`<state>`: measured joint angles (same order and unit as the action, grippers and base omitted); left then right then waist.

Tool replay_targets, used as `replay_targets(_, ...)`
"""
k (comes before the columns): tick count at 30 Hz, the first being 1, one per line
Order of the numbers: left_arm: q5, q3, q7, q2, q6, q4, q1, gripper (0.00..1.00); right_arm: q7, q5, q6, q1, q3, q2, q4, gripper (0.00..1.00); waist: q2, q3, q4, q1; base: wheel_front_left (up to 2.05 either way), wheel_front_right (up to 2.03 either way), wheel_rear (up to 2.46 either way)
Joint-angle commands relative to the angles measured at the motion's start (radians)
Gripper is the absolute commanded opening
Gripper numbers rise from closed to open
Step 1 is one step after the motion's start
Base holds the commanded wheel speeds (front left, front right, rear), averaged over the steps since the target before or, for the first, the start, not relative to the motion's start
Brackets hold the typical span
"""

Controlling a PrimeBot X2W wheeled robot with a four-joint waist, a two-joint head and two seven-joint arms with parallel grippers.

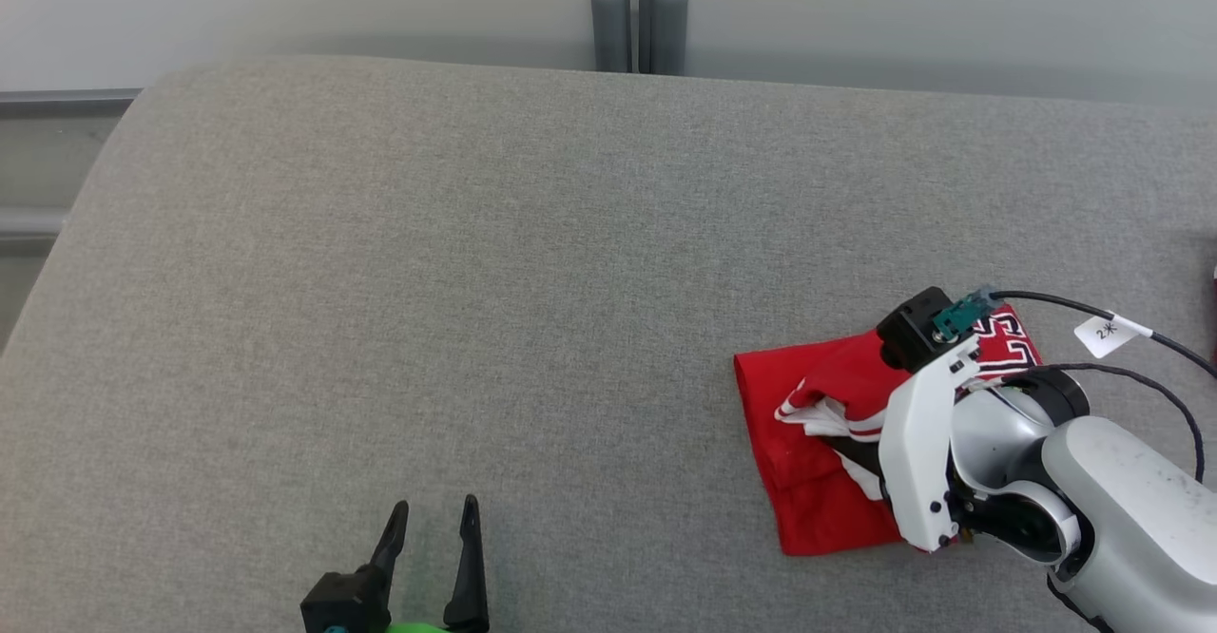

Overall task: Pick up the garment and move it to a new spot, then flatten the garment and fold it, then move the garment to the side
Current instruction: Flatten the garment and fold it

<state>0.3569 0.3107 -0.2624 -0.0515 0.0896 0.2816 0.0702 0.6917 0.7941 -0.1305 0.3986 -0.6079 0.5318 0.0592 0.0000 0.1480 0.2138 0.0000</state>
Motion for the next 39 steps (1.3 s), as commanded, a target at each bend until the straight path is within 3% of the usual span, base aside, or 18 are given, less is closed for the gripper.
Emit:
replay_targets(1, 0.000, 0.000, -0.003, 0.001, 0.006, 0.004, -0.018, 1.00, -0.004, 0.008, 0.000, 0.013, -0.014, -0.004, 0.006, 0.11, 0.0000, 0.000, 0.002, 0.0000, 0.00, 0.00, 0.00)
replay_targets(3, 0.003, 0.000, -0.003, 0.001, 0.006, 0.006, -0.021, 1.00, -0.003, 0.016, 0.000, 0.021, -0.027, 0.001, 0.010, 0.16, 0.0000, -0.001, 0.003, 0.0000, 0.00, 0.00, 0.00)
replay_targets(5, 0.006, 0.000, -0.003, 0.001, 0.008, 0.008, -0.021, 1.00, 0.008, 0.033, 0.000, 0.023, -0.044, 0.008, 0.007, 0.07, 0.0000, -0.001, 0.005, 0.0000, 0.00, 0.00, 0.00)
replay_targets(9, 0.007, -0.006, -0.003, 0.001, 0.010, 0.009, -0.018, 1.00, 0.006, 0.053, 0.000, 0.032, -0.061, 0.028, -0.006, 0.00, 0.0000, -0.003, 0.004, 0.0000, 0.00, 0.00, 0.00)
replay_targets(21, 0.002, -0.010, -0.003, 0.001, 0.008, 0.011, -0.009, 1.00, 0.017, 0.121, 0.000, 0.040, -0.102, 0.059, -0.022, 0.07, 0.0000, -0.012, -0.002, 0.0000, 0.00, 0.00, 0.00)
replay_targets(22, 0.000, -0.012, -0.003, 0.001, 0.008, 0.012, -0.008, 1.00, 0.014, 0.118, 0.000, 0.042, -0.105, 0.063, -0.023, 0.17, 0.0000, -0.013, -0.002, 0.0000, 0.00, 0.00, 0.00)
replay_targets(23, -0.001, -0.013, -0.003, 0.001, 0.009, 0.012, -0.007, 1.00, 0.011, 0.115, 0.000, 0.043, -0.105, 0.065, -0.024, 0.35, 0.0000, -0.014, -0.003, 0.0000, 0.00, 0.00, 0.00)
replay_targets(25, -0.001, -0.014, -0.003, 0.001, 0.008, 0.013, -0.005, 1.00, 0.012, 0.124, 0.000, 0.041, -0.113, 0.069, -0.027, 0.60, 0.0000, -0.017, -0.004, 0.0000, 0.00, 0.00, 0.00)
replay_targets(26, -0.003, -0.015, -0.003, 0.001, 0.008, 0.014, -0.003, 1.00, 0.009, 0.127, 0.000, 0.040, -0.121, 0.071, -0.035, 1.00, 0.0000, -0.020, -0.004, 0.0000, 0.00, 0.00, 0.00)
replay_targets(34, -0.006, -0.031, -0.003, 0.001, 0.008, 0.022, 0.022, 1.00, -0.068, 0.144, 0.000, 0.003, -0.114, 0.120, -0.157, 1.00, 0.0000, -0.041, -0.014, 0.0000, 0.00, 0.00, 0.00)
replay_targets(39, -0.010, -0.059, -0.003, 0.000, 0.011, 0.006, 0.031, 1.00, -0.244, 0.088, 0.000, -0.056, 0.019, 0.167, -0.258, 1.00, 0.0000, -0.056, -0.023, 0.0000, 0.00, 0.00, 0.00)
